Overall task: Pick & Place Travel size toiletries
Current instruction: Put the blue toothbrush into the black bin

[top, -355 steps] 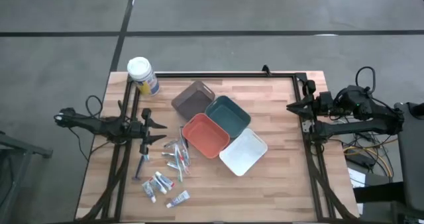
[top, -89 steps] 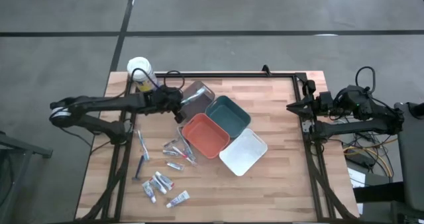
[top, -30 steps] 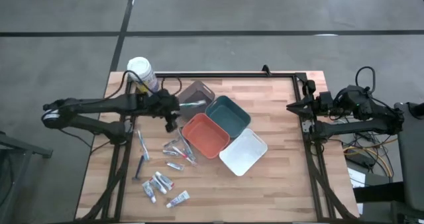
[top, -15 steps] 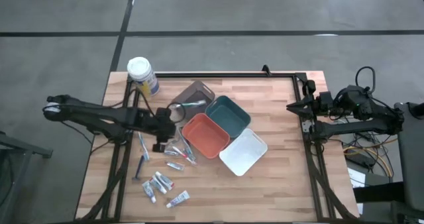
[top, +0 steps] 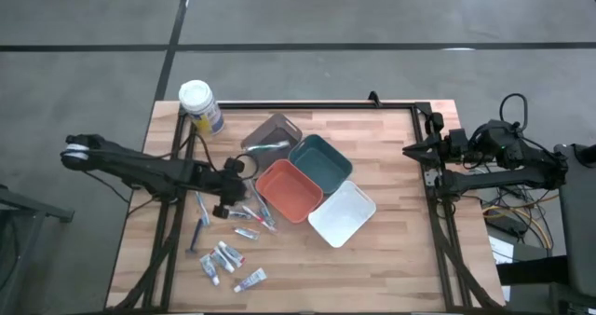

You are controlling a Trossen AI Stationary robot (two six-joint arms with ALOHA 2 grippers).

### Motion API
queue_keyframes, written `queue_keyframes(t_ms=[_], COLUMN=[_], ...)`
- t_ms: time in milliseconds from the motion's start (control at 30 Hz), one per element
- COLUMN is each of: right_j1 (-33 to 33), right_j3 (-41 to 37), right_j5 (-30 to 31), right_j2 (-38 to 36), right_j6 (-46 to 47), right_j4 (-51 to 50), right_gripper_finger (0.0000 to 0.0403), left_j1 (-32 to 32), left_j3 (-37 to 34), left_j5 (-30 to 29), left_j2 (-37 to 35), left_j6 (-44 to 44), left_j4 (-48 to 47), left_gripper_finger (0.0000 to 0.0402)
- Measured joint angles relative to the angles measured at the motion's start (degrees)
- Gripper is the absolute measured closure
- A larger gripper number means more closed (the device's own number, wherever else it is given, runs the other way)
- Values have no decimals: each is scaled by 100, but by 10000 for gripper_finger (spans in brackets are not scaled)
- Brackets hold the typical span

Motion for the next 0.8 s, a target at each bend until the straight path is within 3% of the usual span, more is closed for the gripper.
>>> queue_keyframes(t_ms=[167,400,800], right_j1=[1,-1,0], right_j3=[0,0,0], right_j5=[-1,-1,1], right_j2=[1,1,-1], right_j6=[2,-2,4], right_j4=[0,0,0], right_gripper_finger=[369,369,369], left_j1=[-2,-7,-7], left_j3=[-264,-279,-296], left_j5=[1,2,4], left_j2=[0,0,0], left_j6=[345,663,683], left_j4=[831,982,995], left_gripper_finger=[268,261,177])
